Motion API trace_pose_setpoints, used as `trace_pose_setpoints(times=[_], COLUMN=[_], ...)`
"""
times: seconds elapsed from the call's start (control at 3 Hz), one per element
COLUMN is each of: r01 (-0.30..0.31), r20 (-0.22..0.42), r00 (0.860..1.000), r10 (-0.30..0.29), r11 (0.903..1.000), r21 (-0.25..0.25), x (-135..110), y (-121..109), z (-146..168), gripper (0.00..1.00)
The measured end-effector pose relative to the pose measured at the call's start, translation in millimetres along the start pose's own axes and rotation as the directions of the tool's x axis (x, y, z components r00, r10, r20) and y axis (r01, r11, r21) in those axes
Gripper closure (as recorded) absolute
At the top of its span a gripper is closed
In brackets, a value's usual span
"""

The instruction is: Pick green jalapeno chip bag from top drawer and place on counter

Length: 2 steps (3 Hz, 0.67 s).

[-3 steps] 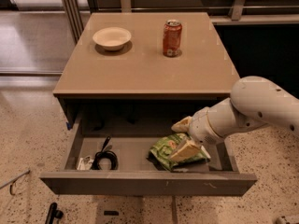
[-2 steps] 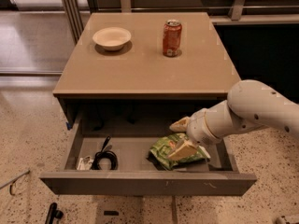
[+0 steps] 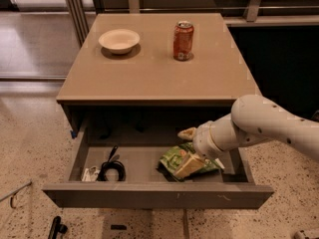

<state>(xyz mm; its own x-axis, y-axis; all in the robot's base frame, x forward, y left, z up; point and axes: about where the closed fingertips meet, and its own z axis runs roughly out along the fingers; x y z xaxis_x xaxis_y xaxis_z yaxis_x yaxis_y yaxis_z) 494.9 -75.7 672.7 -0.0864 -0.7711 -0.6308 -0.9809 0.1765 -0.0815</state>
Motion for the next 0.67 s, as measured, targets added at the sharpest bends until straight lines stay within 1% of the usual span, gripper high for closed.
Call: trace_pose_setpoints(times=[0.33, 0.67], r01=[-0.003, -0.012], r20=[-0.029, -0.046], r00=[1.0, 0.999], r10=[0.003, 0.011], r11=[0.9998, 0.9994], r21=[-0.017, -0.034], x=[16.4, 26.1], y=[-1.6, 0.6], z=[25.7, 41.6], gripper=[0.25, 0.25])
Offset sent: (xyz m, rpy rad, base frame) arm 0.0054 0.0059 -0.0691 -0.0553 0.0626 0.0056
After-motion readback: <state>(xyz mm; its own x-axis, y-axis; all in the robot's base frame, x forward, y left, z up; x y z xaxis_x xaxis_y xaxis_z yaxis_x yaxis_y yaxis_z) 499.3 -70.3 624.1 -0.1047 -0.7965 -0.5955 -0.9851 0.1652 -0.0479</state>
